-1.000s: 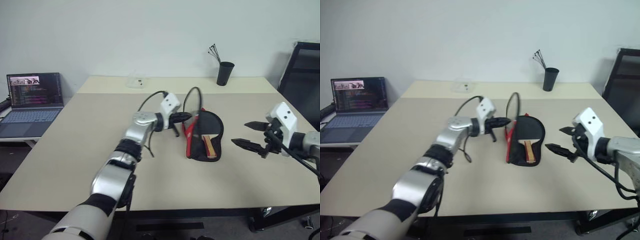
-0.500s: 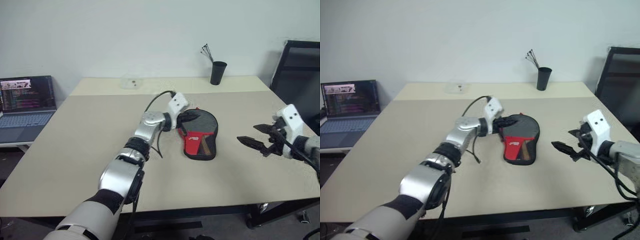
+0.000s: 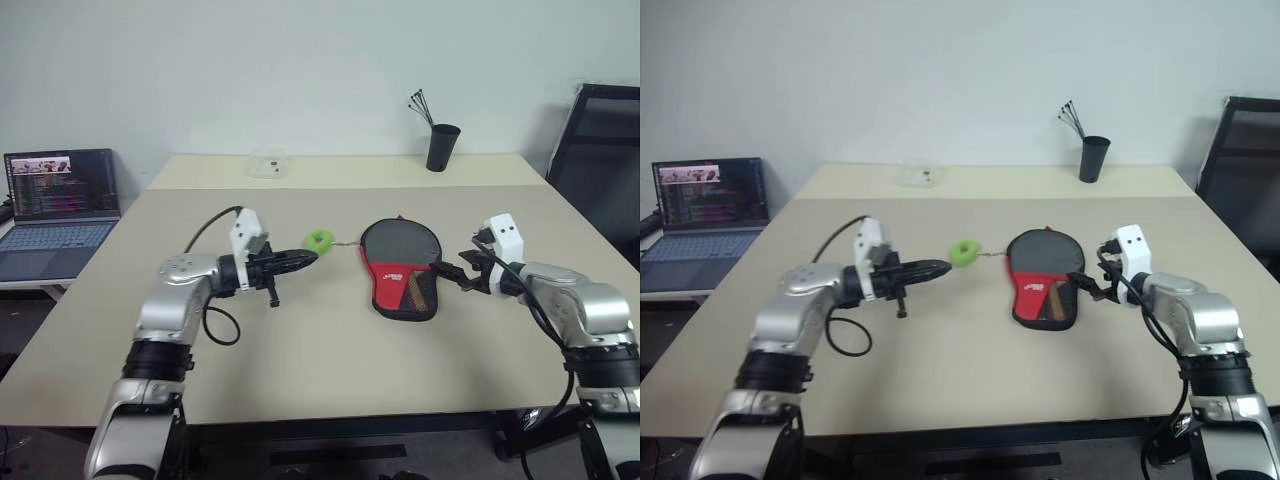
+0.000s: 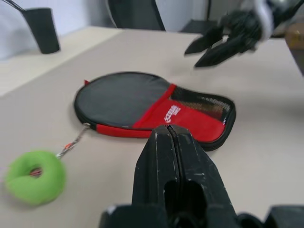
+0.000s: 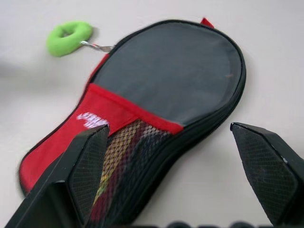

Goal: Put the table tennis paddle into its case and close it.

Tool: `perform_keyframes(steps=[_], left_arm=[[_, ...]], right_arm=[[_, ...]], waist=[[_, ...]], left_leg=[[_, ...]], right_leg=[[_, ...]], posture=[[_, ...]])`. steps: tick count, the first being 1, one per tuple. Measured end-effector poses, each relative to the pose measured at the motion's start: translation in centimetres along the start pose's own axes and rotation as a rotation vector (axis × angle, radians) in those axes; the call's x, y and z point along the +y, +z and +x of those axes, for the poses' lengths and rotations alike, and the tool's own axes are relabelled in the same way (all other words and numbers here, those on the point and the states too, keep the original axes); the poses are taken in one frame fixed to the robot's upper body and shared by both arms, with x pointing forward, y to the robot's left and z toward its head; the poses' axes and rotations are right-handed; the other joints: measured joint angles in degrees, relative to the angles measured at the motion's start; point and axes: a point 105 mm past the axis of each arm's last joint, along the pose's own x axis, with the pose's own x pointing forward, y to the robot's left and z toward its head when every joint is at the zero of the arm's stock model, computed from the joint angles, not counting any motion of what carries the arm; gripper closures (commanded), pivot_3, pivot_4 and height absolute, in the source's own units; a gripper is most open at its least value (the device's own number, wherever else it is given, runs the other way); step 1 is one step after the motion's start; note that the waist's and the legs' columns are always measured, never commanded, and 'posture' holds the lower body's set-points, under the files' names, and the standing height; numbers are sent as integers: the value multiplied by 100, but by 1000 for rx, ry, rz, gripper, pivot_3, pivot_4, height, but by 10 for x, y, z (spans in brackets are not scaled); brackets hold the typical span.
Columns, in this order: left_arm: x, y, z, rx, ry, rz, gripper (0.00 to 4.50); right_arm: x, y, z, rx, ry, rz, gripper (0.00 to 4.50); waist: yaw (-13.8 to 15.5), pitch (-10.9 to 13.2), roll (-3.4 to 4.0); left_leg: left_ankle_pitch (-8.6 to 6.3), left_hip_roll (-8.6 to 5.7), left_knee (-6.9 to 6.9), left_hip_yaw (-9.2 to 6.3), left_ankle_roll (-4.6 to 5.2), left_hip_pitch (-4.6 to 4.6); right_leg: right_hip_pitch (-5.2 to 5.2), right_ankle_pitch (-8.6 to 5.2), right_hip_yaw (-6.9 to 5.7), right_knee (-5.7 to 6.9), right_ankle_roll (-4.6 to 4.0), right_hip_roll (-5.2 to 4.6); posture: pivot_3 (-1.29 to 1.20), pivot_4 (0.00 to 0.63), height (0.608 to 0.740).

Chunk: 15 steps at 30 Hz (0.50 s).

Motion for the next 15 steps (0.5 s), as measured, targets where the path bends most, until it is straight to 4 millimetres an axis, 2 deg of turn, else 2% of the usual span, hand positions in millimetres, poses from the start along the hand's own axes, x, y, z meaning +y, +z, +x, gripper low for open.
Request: perform_keyframes(steps=[8, 15], left_arm=[[-10, 8, -11, -3, 37, -54, 4484], [-10, 14, -13, -8, 53, -53, 4484]], right_arm=[[-7, -26, 27, 84, -7, 30, 0], [-1, -38, 48, 103, 24, 55, 0]], waist=[[-21, 0, 0], [-36, 0, 0]], left_leg=[[0, -6, 13, 4, 0, 5], [0, -7, 13, 9, 0, 8]], right_leg=[[-5, -1, 6, 30, -1, 8], [-6, -1, 10, 32, -1, 10]], posture=[[0, 150, 740], [0, 150, 740]])
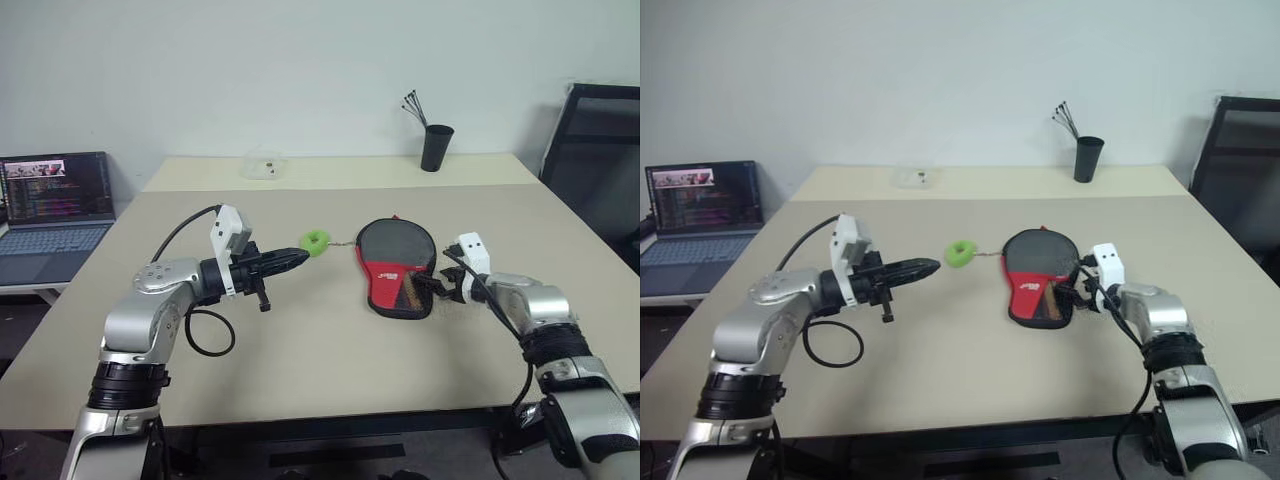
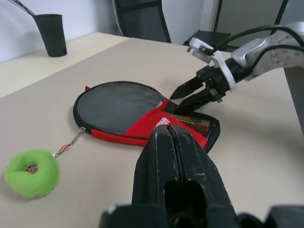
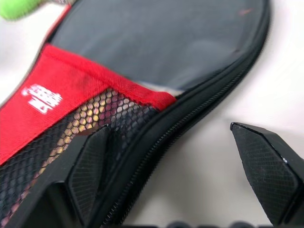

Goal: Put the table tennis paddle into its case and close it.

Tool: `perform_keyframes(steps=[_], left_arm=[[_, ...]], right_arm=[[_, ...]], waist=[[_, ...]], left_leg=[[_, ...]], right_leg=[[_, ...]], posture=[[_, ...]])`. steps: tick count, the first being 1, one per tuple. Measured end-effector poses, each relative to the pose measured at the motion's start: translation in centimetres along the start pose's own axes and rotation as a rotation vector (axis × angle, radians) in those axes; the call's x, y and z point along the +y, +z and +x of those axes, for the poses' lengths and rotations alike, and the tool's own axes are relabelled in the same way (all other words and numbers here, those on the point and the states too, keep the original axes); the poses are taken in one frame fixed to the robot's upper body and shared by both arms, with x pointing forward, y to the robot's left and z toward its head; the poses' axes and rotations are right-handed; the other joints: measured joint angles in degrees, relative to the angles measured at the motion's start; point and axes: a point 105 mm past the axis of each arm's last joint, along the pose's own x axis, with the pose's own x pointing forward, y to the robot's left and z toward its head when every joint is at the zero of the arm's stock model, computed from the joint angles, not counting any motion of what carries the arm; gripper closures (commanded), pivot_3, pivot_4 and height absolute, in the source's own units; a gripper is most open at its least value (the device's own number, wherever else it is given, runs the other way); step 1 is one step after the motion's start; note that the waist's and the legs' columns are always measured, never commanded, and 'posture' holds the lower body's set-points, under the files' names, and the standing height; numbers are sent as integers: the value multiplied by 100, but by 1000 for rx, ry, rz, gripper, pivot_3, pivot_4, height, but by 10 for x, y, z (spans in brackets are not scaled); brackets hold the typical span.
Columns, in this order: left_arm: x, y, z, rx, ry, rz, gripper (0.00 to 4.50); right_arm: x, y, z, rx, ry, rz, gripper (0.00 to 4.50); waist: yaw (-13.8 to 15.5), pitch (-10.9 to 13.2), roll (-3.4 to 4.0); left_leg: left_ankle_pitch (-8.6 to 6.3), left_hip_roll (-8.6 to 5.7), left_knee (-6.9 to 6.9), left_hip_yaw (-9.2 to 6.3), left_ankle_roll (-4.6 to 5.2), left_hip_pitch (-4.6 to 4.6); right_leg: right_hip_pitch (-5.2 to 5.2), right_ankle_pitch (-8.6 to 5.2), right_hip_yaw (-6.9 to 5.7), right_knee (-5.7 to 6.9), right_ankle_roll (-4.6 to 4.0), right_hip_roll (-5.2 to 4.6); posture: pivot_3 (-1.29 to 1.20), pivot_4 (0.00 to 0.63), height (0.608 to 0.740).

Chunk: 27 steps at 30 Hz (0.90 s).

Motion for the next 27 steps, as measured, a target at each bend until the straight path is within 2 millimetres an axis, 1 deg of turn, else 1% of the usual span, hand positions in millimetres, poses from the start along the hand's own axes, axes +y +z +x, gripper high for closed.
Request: perform_keyframes(steps=[3, 6, 10, 11, 14, 18, 20, 24, 27], left_arm=[[0, 1, -1, 3, 4, 7, 4484], [-1, 4, -1, 2, 4, 21, 4500], [0, 4, -2, 8, 10, 23, 4500], [0, 3, -3, 11, 10, 23, 4500], [-2, 0, -5, 18, 9, 17, 4500], [-5, -8, -11, 37, 0, -11, 4500], [-7, -11, -14, 47, -11, -24, 4500], [-17, -23, -28, 81, -48, -57, 4500], [-25, -30, -35, 90, -68, -107, 4500]], right_arm=[[2, 1, 5, 2, 15, -2, 0], [6, 1, 9, 5, 35, -10, 643], [17, 1, 15, 9, 82, -13, 1954], [20, 0, 17, 11, 94, -16, 2359], [25, -1, 19, 17, 117, -18, 3359], [32, -3, 22, 25, 139, -7, 4467], [36, -2, 23, 25, 148, -7, 4467], [54, 2, 27, 30, 192, -9, 4467], [77, 5, 30, 37, 250, -27, 4467]], waist=[[-17, 0, 0], [-42, -1, -1], [-119, -1, -1], [-133, -1, -1], [-147, -1, -1], [-152, -1, -2], [-157, -2, -2], [-196, -1, -2], [-215, -1, -2]], left_leg=[[0, 1, 0, 1, 0, 3], [0, 2, 0, 4, 0, 7], [0, 3, -1, 4, 0, 15], [0, 4, -1, 6, 0, 16], [0, 5, -2, 9, 0, 21], [0, 9, -3, 12, 0, 26], [0, 13, -4, 13, 0, 27], [-1, 40, -15, 29, -1, 31], [-2, 60, -17, 39, -4, 31]], right_leg=[[0, 0, 1, 2, 0, 1], [1, 0, 5, 6, 0, 2], [4, 0, 6, 13, -1, 2], [5, 0, 7, 14, -1, 2], [5, 0, 9, 16, -1, 2], [7, -1, 11, 18, -2, 2], [6, -1, 12, 18, -2, 2], [-2, -2, 18, 19, -5, 6], [-8, -3, 19, 19, -7, 18]], posture=[[0, 150, 740], [0, 150, 740], [0, 150, 740], [0, 150, 740], [0, 150, 740], [0, 150, 740], [0, 150, 740], [0, 150, 740], [0, 150, 740]])
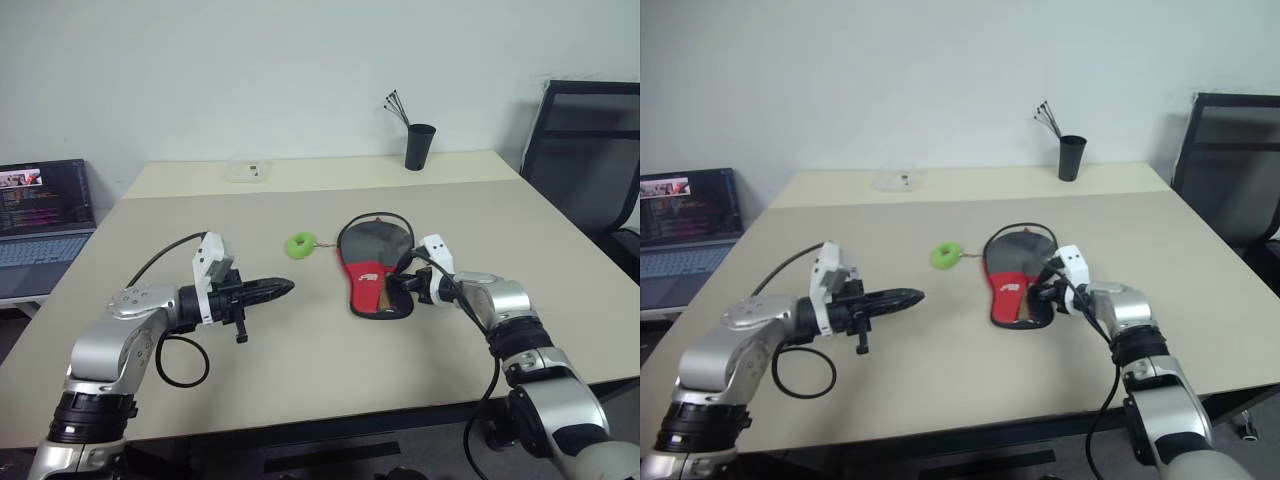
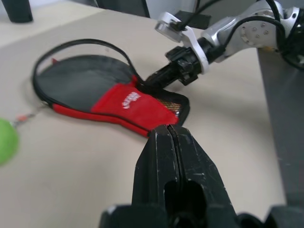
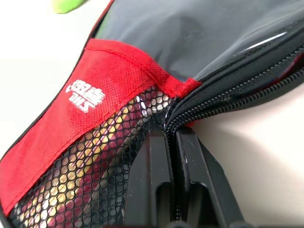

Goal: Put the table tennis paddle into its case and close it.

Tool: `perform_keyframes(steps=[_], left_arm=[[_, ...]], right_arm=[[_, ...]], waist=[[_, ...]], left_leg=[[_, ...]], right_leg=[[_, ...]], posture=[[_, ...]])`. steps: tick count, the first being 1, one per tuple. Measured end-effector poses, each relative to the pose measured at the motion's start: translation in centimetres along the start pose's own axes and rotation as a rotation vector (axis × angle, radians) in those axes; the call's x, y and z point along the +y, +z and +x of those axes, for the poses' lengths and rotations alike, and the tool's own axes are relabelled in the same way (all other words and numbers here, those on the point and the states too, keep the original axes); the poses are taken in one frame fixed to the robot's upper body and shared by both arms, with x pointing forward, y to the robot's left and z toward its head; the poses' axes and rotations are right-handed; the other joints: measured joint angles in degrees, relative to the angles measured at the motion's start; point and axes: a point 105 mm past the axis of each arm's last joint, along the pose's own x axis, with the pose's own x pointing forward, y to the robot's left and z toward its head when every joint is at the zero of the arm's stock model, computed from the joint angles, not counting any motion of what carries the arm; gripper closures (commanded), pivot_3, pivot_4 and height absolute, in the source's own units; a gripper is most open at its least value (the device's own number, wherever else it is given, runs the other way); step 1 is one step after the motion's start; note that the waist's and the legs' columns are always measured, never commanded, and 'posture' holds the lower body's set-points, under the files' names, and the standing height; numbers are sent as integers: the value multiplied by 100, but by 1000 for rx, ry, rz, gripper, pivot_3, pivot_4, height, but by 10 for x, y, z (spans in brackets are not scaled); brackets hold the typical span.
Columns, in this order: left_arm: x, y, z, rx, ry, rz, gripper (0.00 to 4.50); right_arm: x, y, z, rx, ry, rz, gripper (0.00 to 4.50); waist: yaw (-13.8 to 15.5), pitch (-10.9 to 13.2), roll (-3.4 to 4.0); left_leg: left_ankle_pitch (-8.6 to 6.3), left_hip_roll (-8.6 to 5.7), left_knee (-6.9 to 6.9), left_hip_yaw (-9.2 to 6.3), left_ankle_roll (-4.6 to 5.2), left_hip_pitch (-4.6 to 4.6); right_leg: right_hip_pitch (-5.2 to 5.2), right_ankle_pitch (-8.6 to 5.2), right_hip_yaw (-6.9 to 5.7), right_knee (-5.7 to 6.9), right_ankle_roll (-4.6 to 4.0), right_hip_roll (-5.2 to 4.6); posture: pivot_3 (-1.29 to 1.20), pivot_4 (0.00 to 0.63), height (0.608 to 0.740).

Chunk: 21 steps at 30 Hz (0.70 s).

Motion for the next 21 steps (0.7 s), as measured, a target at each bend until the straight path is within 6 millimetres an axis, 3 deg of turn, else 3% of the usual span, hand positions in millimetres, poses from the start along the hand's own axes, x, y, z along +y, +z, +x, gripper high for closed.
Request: perform_keyframes(steps=[4, 9, 21], left_arm=[[-10, -10, -8, 30, -15, -30, 4500], [-23, -20, -15, 68, -40, -60, 4500], [-45, -32, -25, 125, -119, -96, 4500]], right_arm=[[31, 0, 10, 10, 99, -2, 4467], [53, -4, 8, 23, 145, 11, 4467], [97, -43, -26, 89, 146, 136, 4467]], waist=[[14, 1, 1], [70, 0, 1], [85, 0, 1]], left_leg=[[-2, 10, -3, -3, -3, 0], [-7, 9, -3, -4, -11, -2], [-15, 20, -8, -18, -25, -3]], right_leg=[[-3, -4, 0, 0, -10, 5], [-2, -11, 0, -3, -22, 1], [-5, -24, -14, -5, -40, -10]], posture=[[0, 150, 740], [0, 150, 740], [0, 150, 740]])
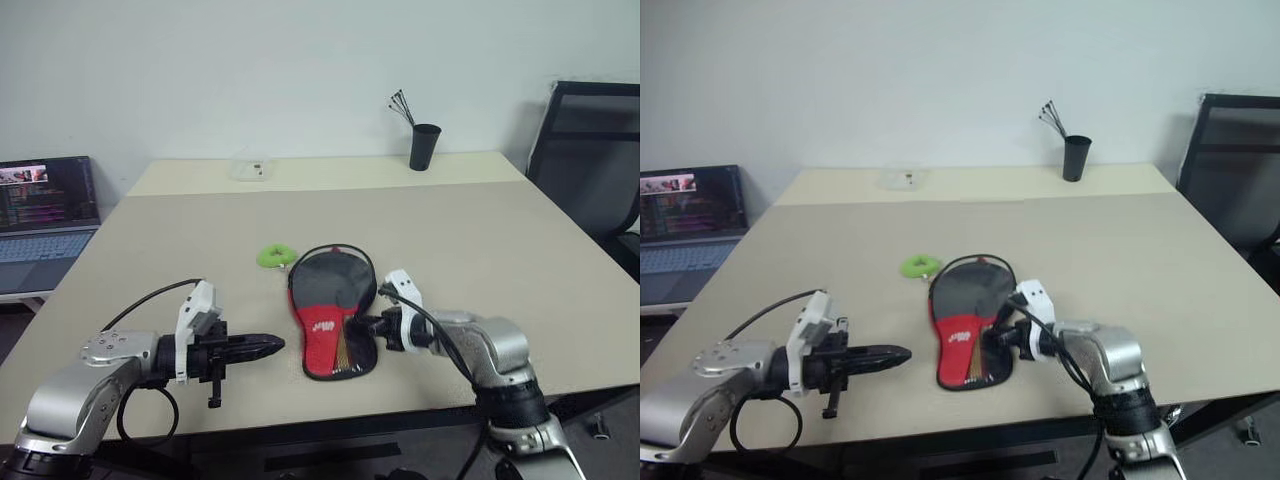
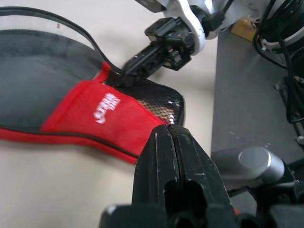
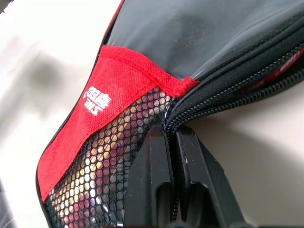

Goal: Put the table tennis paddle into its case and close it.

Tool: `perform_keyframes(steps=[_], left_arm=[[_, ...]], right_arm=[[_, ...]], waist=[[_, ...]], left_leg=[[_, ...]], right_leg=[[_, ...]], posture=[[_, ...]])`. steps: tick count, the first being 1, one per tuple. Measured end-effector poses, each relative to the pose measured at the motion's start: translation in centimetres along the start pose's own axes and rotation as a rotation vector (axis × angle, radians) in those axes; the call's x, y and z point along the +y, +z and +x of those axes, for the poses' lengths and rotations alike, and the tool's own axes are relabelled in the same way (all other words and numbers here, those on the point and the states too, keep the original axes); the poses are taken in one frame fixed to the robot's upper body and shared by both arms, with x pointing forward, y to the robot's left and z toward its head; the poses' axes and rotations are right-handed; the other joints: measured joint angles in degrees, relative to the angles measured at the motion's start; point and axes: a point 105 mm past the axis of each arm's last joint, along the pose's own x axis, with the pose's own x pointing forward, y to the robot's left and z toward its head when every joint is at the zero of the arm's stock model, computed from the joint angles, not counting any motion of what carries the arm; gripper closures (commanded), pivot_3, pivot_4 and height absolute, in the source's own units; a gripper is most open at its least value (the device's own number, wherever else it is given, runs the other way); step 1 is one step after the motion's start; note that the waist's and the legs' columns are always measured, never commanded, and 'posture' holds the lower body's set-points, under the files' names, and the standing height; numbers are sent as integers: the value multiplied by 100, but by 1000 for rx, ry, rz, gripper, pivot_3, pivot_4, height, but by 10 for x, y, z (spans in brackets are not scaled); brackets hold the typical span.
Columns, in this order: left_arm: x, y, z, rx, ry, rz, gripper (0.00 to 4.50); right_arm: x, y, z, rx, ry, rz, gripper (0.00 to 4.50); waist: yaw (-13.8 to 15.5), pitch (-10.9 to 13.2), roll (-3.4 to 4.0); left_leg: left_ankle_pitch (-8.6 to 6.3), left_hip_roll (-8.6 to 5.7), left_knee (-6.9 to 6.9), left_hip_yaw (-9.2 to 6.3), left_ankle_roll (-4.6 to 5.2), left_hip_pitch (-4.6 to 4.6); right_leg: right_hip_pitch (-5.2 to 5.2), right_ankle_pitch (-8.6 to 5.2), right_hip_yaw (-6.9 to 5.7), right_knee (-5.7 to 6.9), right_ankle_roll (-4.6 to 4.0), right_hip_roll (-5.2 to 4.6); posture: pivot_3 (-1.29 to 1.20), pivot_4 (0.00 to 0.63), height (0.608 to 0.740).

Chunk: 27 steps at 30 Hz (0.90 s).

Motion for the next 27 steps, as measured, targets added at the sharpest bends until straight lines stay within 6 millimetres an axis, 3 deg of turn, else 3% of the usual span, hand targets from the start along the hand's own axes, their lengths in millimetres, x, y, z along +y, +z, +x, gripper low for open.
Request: perform_keyframes(steps=[12, 27], left_arm=[[-1, -2, -3, 14, -18, -4, 4500], [-2, -1, -4, 9, -27, 16, 4500]], right_arm=[[12, -17, -19, 23, -1, 84, 4467], [23, -31, -18, 29, 2, 147, 4467]], waist=[[0, 0, 0], [-2, -1, -1]], left_leg=[[-3, 0, -8, -1, -5, -2], [-3, 1, -44, -3, -4, -1]], right_leg=[[-1, -2, -3, -15, -2, 0], [-7, -10, -5, -28, -14, 6]], posture=[[0, 150, 740], [0, 150, 740]])
